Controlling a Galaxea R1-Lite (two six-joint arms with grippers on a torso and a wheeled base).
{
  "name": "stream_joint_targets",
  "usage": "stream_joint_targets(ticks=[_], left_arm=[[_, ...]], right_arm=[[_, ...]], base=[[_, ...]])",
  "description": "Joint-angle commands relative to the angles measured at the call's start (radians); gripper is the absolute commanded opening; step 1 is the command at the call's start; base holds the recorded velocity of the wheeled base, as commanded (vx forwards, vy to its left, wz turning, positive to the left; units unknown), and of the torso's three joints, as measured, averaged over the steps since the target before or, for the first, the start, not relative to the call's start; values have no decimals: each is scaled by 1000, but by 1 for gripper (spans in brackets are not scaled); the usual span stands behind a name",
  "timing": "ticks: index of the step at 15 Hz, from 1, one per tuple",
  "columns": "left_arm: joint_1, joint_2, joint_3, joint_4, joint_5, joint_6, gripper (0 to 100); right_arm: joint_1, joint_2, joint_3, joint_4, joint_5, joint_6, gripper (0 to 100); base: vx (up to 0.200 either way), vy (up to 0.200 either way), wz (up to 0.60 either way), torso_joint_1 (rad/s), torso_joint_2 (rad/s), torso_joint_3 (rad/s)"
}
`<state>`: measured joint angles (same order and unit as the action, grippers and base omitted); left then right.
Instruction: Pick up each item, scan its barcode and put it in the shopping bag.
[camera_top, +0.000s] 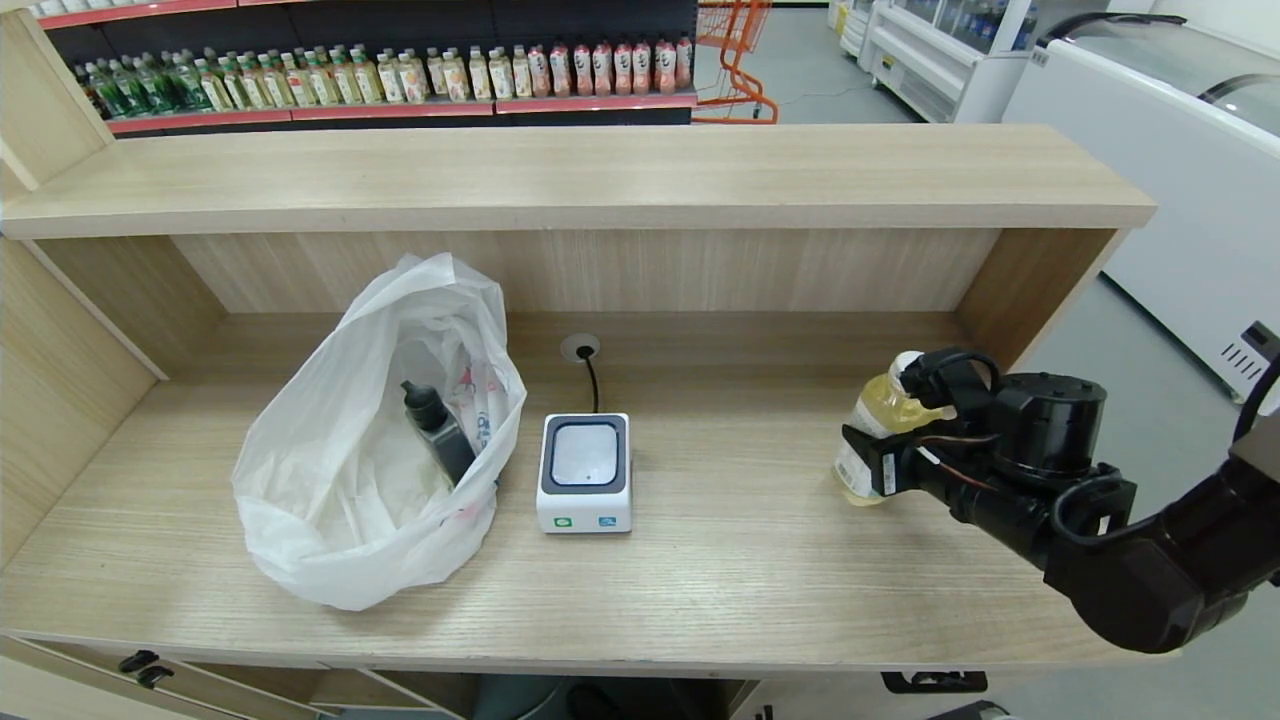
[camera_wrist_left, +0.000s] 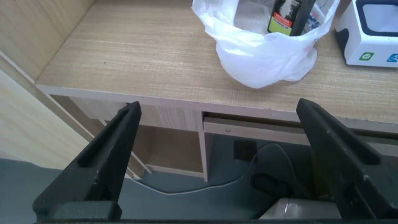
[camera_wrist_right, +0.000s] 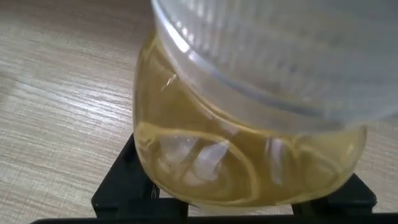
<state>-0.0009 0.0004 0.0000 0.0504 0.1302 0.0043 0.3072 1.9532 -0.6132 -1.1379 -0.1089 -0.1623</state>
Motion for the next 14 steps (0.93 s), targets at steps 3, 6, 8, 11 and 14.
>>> stream_joint_targets(ticks=[3,6,8,11,14], left_arm=[[-1,0,0,0,0,0,100],[-1,0,0,0,0,0,100],[1,0,0,0,0,0,100],[-1,0,0,0,0,0,100],[1,0,0,0,0,0,100]], right_arm=[[-16,-168,-14,124,184,106,0],[-57,-424,-152,471,580,314,0],[-65,-504,-200,546,759,415,0],[-4,-568,-174,595,914,443,0],[90,-570,-161,630,920,455,0]], base=[[0,0,0,0,0,0],[0,0,0,0,0,0],[0,0,0,0,0,0],[0,0,0,0,0,0],[0,0,0,0,0,0]])
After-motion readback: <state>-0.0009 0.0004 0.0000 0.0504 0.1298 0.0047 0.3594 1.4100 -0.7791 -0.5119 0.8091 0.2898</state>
